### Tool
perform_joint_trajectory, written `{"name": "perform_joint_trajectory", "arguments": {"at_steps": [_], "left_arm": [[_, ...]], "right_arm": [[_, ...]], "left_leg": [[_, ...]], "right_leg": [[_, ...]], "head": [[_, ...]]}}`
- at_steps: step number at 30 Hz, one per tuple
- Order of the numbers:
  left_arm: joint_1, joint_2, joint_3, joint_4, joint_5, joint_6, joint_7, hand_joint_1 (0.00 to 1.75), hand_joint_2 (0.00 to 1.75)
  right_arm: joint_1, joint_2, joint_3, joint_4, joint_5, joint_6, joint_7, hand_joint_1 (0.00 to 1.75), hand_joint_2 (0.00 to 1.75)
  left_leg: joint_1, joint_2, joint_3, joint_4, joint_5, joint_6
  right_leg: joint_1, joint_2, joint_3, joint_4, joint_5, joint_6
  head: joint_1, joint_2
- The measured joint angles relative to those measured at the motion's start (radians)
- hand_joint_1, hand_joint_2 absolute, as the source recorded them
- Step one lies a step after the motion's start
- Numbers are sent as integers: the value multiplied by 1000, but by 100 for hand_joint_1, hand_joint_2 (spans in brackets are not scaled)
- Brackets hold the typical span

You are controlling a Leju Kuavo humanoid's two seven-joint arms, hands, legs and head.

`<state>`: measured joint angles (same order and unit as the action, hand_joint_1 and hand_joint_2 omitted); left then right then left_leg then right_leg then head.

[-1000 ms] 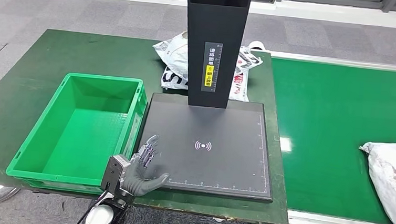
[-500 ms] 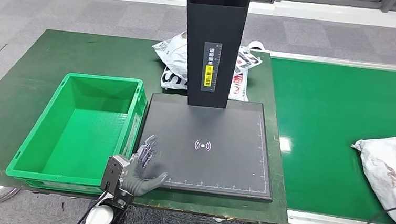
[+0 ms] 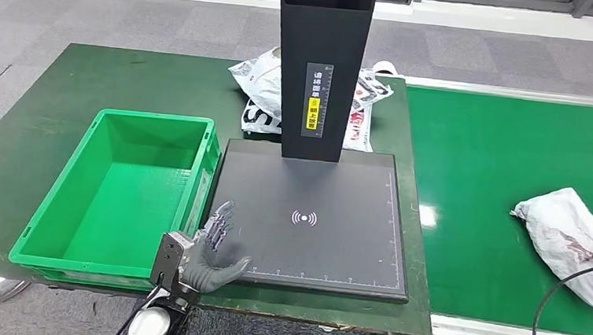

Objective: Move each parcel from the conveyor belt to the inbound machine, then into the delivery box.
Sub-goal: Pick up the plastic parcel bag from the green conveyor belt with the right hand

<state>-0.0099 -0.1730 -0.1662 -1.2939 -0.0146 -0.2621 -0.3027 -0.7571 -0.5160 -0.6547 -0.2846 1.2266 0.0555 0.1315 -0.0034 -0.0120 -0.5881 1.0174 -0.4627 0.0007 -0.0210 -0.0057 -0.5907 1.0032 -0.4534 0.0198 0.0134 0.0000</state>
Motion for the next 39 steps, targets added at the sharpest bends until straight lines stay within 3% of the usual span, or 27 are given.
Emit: {"name": "perform_joint_trajectory", "arguments": {"at_steps": [12,19,23,30,39], "left_arm": [[-13,-3,-15,27,10,-10,-4,0,175],[-23,-6,-20,44,10,-14,-6,0,175],[-28,-8,-22,52,10,-15,-6,0,175],[-31,-8,-22,64,10,-27,-15,0,175],[-30,-8,-22,65,12,-30,-15,0,175]], "right_arm": [[-34,87,189,0,139,-24,109,0,175],[-31,118,230,0,148,-24,126,0,175],[-31,127,245,0,150,-19,126,175,175],[-24,140,256,1,157,34,131,175,175],[-28,141,257,0,110,1,163,175,175]], "left_leg": [[0,0,1,0,1,0],[0,0,1,0,0,0],[0,0,1,0,0,0],[0,0,1,0,0,0],[0,0,1,0,0,0]], "right_leg": [[0,0,0,0,0,0],[0,0,0,0,0,0],[0,0,0,0,0,0],[0,0,0,0,0,0],[0,0,0,0,0,0]], "head": [[0,0],[0,0],[0,0],[0,0],[0,0]]}}
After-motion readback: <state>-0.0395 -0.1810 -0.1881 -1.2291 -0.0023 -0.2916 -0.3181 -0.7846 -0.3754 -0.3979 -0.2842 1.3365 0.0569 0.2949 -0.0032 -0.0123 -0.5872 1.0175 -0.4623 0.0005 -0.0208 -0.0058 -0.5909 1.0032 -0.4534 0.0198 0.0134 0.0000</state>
